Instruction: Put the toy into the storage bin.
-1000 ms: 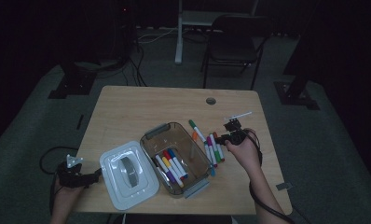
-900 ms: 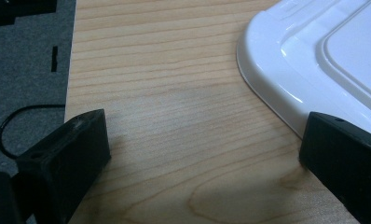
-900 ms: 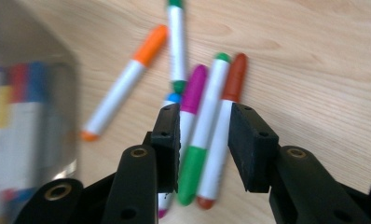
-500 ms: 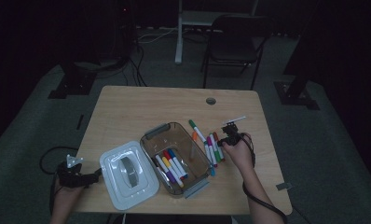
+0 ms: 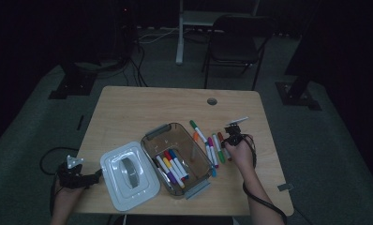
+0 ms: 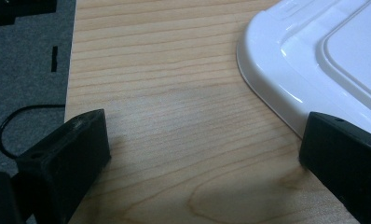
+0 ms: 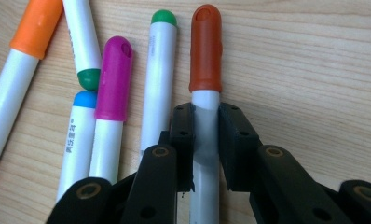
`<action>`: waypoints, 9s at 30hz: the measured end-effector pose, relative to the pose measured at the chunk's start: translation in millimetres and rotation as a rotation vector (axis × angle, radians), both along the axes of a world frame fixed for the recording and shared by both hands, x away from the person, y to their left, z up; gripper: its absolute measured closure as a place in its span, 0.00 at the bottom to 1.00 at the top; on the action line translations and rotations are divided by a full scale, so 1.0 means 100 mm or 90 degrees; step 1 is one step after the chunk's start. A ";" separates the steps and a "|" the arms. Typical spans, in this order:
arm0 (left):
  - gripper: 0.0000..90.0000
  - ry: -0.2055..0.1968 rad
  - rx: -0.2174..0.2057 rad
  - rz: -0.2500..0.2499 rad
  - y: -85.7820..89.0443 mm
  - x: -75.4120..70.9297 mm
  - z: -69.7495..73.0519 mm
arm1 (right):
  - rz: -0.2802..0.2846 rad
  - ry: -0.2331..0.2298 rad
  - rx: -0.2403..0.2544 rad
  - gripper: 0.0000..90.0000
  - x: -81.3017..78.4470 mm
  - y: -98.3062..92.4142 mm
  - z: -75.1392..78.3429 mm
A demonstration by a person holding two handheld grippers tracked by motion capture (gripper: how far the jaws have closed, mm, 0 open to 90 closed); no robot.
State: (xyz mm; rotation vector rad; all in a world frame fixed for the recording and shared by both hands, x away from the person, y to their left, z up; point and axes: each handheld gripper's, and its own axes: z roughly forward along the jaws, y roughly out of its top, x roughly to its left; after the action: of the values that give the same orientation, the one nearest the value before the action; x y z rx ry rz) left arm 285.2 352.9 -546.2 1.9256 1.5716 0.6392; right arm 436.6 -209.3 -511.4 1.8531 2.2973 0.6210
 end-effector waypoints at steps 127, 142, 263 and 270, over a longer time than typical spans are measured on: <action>0.02 -0.001 0.000 0.000 0.00 0.00 0.00 | 0.300 -0.076 0.099 0.69 -0.85 1.32 1.24; 0.02 0.000 0.000 0.000 0.00 0.00 0.00 | 0.153 -0.109 0.060 0.67 -0.56 0.20 0.95; 0.02 0.000 0.000 0.000 0.00 0.00 0.00 | 0.326 0.104 0.040 0.85 -0.75 2.22 0.42; 0.02 0.000 0.000 0.000 0.00 0.00 0.00 | 0.328 0.118 0.010 0.85 -0.75 2.26 0.36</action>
State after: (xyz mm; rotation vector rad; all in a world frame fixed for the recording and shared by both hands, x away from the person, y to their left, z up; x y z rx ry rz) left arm 285.2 352.9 -546.2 1.9260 1.5713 0.6391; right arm 361.1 16.8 -475.7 1.3650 2.9276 0.5375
